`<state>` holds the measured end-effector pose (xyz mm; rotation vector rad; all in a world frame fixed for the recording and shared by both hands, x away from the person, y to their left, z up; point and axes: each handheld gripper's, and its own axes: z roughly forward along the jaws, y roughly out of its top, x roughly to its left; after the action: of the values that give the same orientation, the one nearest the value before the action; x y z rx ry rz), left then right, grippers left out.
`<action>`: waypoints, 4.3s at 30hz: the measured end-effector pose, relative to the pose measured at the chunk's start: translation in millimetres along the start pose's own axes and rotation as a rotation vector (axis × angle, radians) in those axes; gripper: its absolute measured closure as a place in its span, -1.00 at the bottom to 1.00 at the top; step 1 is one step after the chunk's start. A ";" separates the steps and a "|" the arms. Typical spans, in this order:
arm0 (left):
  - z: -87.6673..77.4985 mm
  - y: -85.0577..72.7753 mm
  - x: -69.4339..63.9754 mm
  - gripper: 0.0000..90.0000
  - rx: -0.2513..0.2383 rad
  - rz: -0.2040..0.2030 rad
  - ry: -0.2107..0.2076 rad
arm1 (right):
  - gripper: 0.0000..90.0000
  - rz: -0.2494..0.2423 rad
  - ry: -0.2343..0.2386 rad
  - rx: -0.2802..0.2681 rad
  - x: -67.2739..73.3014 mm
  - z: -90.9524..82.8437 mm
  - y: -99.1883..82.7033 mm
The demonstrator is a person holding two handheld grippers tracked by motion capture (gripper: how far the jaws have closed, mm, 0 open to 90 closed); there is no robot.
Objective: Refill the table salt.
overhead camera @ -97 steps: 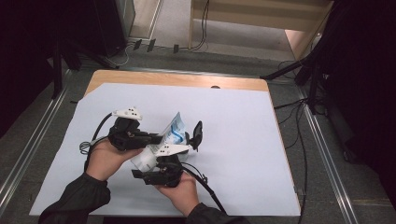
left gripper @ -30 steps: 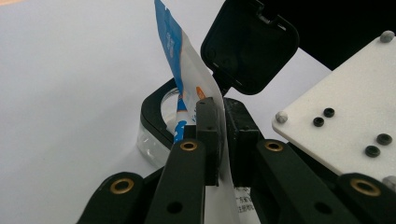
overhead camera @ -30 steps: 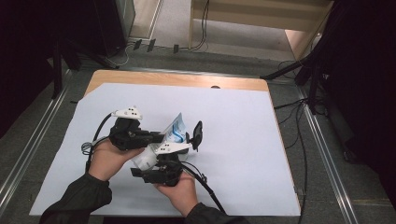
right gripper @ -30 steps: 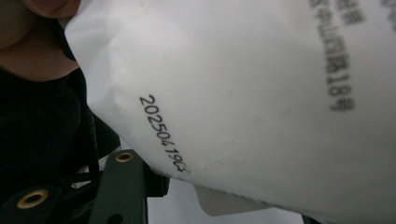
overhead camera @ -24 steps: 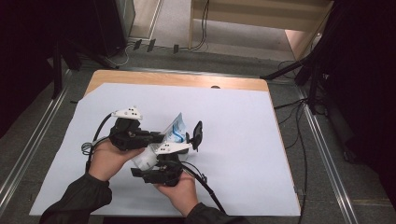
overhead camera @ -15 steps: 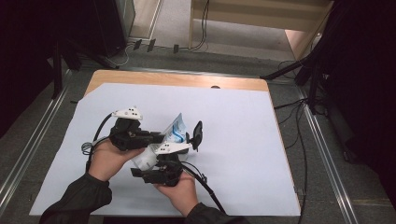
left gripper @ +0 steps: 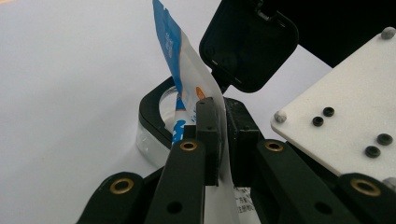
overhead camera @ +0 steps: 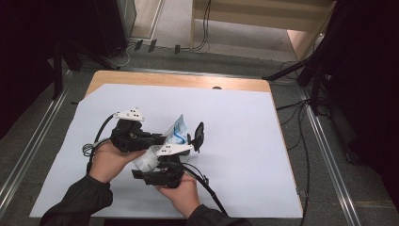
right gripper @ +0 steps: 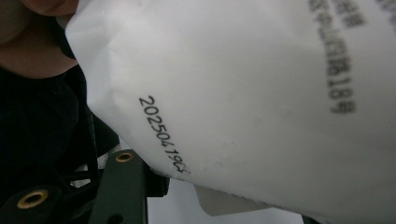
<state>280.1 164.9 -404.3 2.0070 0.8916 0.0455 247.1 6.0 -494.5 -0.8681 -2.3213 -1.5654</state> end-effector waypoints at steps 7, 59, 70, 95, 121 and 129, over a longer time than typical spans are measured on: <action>0.1 0.3 -0.3 0.92 -0.001 0.001 -0.001 | 0.15 0.007 0.007 0.000 0.3 -0.2 0.2; -6.1 3.8 -3.7 1.00 -0.034 0.010 0.040 | 0.15 0.039 0.021 -0.028 3.9 -1.3 3.0; -5.8 4.6 -2.4 1.00 -0.043 0.005 0.052 | 0.15 0.042 0.017 -0.022 2.4 -1.1 5.5; -6.5 4.5 -1.2 0.95 -0.058 0.000 0.029 | 0.16 0.040 0.022 -0.028 2.7 -2.5 6.1; -5.6 4.4 0.0 0.76 -0.045 -0.014 0.008 | 0.17 0.072 0.028 -0.038 1.2 -5.1 7.3; -5.9 4.9 -2.3 0.75 -0.049 -0.009 0.010 | 0.17 0.066 0.020 -0.037 1.8 -5.6 7.8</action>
<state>279.1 166.2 -396.5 1.9588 0.8974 0.0721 249.4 3.7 -485.2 -0.9233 -2.2331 -1.5876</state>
